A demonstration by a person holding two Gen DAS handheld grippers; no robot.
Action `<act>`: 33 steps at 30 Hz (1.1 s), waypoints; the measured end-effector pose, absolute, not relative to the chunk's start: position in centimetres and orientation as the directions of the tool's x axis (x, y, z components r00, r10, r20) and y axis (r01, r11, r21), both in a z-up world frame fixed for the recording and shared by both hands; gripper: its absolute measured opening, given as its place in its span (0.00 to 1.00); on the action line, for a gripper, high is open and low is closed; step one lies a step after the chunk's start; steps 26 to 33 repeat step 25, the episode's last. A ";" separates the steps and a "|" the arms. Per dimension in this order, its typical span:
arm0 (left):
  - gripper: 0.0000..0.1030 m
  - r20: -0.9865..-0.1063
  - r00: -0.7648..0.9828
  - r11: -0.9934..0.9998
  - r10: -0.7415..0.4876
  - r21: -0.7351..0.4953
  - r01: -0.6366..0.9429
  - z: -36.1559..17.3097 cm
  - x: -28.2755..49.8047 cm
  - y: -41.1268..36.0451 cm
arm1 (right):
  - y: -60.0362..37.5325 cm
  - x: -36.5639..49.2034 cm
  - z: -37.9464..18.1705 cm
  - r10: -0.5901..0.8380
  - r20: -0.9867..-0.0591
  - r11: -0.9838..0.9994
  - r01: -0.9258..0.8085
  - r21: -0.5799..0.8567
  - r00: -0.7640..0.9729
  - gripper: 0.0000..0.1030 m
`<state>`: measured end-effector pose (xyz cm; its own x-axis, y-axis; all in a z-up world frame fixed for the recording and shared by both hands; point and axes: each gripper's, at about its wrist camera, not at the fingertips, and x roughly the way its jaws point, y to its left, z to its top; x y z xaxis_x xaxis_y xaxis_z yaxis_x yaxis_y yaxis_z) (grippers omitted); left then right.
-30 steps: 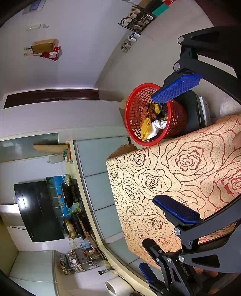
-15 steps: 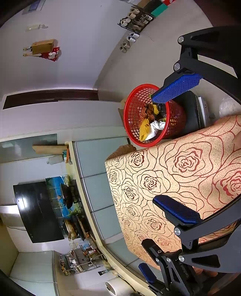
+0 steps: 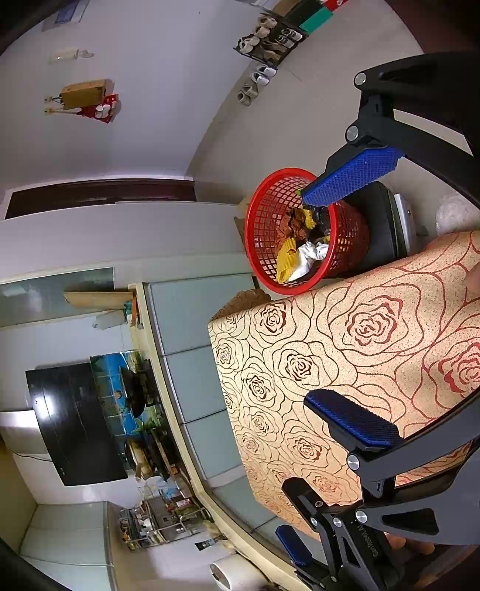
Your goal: Collect trash
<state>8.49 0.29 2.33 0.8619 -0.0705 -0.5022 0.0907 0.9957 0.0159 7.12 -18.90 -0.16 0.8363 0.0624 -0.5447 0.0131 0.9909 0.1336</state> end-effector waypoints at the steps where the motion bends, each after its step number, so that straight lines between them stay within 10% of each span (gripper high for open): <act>1: 0.93 -0.504 0.861 0.996 -0.073 0.012 0.092 2.3 8.5 0.4 | -18.9 7.1 -0.2 0.062 -0.546 0.991 0.014 0.133 0.836 0.94; 33: 0.93 -0.539 0.840 0.995 -0.070 0.021 0.097 1.2 8.9 0.0 | -18.9 7.7 -0.9 0.064 -0.565 0.989 0.024 0.146 0.823 0.94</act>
